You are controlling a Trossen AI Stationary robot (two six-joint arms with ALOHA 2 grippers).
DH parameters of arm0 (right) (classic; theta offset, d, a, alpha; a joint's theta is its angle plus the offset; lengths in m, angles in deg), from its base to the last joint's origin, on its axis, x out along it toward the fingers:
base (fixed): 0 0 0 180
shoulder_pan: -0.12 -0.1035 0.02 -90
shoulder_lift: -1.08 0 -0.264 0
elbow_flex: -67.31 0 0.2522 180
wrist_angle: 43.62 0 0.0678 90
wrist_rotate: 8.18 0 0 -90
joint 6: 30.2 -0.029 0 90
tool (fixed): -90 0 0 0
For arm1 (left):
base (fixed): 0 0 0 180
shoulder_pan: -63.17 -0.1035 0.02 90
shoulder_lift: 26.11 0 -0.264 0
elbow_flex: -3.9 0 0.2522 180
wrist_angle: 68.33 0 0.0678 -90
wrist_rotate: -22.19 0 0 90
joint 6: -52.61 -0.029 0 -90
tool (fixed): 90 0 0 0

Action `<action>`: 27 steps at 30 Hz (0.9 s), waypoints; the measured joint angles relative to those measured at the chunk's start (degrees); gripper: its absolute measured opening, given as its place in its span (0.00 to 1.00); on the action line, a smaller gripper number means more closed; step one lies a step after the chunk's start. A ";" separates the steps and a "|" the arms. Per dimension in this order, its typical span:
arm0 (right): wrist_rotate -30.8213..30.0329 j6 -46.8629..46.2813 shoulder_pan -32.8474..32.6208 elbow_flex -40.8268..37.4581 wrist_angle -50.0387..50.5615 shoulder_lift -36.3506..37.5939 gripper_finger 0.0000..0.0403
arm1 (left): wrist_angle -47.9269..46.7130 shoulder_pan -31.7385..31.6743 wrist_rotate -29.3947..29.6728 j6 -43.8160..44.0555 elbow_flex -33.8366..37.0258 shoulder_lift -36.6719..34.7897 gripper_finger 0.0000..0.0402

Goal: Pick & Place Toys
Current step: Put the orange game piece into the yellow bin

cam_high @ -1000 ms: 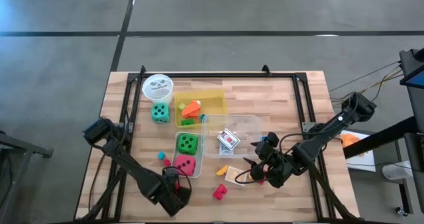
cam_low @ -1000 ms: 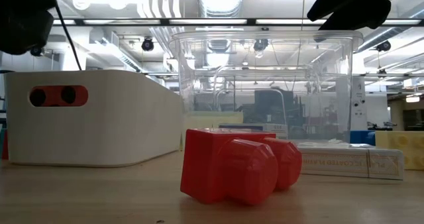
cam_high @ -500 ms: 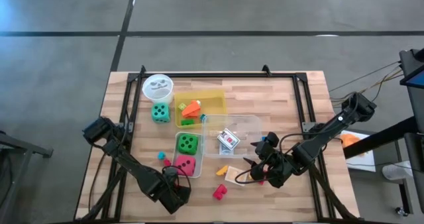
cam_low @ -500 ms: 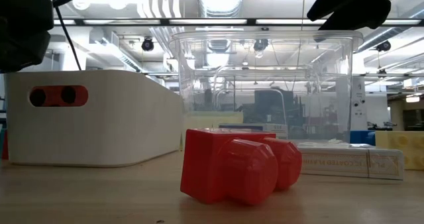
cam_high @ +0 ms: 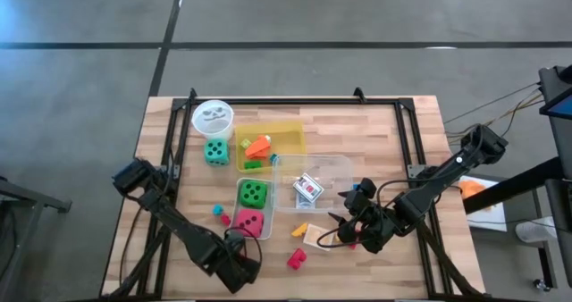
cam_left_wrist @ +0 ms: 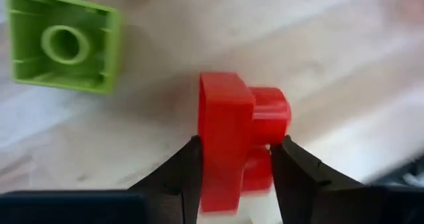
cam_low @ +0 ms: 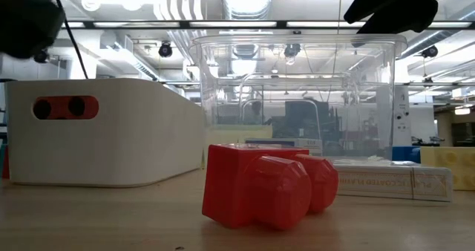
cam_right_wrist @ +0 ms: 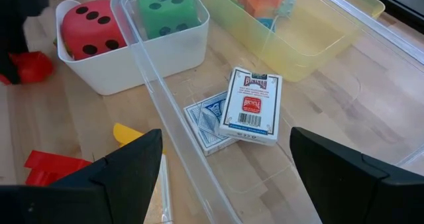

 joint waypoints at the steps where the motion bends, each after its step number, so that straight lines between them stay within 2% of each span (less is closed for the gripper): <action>1: 0.00 0.00 0.01 0.00 0.00 -0.01 0.81 | -0.49 0.10 0.01 -1.23 -0.88 0.00 0.33; 5: 0.00 0.00 0.00 0.00 0.00 -0.02 0.81 | -5.63 0.67 0.61 -5.33 -4.93 0.00 0.30; 10: -0.01 0.00 0.02 0.00 0.02 0.00 0.81 | -11.66 1.61 2.89 -9.36 -10.00 -0.02 0.17; 14: 0.00 0.00 0.00 0.00 0.00 -0.02 0.81 | -12.07 2.05 3.94 -9.15 -10.30 -0.04 0.05; 17: -0.01 0.00 0.02 0.00 0.01 0.00 0.81 | -11.48 2.10 3.67 -8.20 -9.58 -0.04 0.01; 22: -0.01 0.00 0.01 0.00 0.02 -0.01 0.81 | -10.73 2.08 2.85 -8.07 -9.23 -0.07 0.04; 27: -0.01 0.00 0.00 0.00 0.01 0.00 0.81 | -9.91 2.06 2.82 -8.03 -9.23 -0.07 0.19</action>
